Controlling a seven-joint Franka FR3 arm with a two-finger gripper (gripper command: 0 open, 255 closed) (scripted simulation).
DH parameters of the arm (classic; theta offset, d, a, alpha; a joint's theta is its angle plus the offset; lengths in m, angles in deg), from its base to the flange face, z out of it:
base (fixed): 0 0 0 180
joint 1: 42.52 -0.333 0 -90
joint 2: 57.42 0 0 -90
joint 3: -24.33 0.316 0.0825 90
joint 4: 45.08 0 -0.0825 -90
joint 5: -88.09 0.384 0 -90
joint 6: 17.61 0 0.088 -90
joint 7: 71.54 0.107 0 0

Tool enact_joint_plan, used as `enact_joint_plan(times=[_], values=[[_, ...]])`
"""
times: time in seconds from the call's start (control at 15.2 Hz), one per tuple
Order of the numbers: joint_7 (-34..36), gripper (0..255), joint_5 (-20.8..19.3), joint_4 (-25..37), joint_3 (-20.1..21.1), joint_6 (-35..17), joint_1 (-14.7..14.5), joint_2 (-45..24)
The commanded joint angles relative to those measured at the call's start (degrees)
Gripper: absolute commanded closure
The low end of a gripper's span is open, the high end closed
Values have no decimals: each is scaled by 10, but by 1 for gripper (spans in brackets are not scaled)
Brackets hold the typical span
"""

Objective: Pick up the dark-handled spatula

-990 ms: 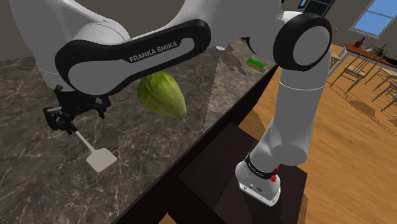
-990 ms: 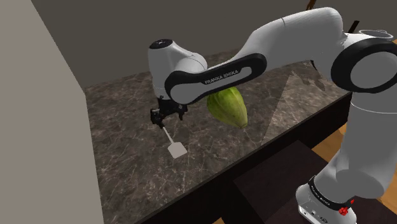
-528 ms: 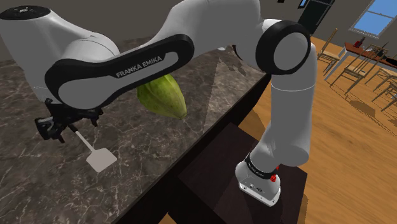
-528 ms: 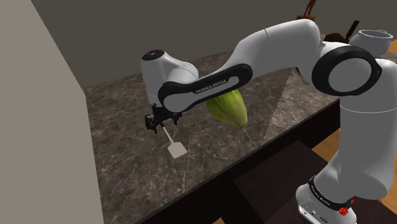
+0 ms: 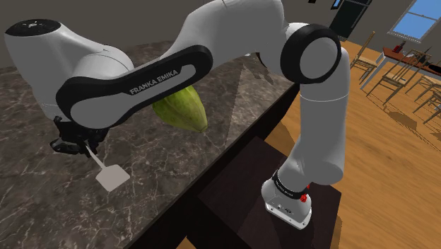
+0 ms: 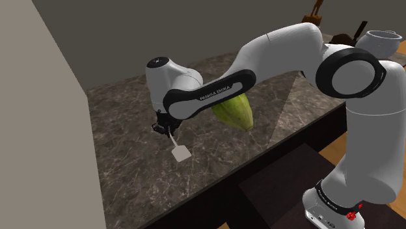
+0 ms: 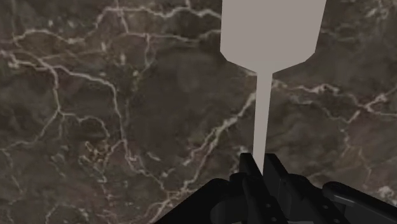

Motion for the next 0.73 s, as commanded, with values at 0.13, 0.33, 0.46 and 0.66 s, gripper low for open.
enact_joint_plan(times=[0.13, 0.33, 0.46, 0.66], values=[[0, 255, 0, 0, 0, 0, 0, 0], [0, 255, 0, -1, 0, -1, 0, 0], [-3, 255, 4, 7, 2, 12, 1, 6], [-7, 255, 10, 19, 5, 31, 1, 14]])
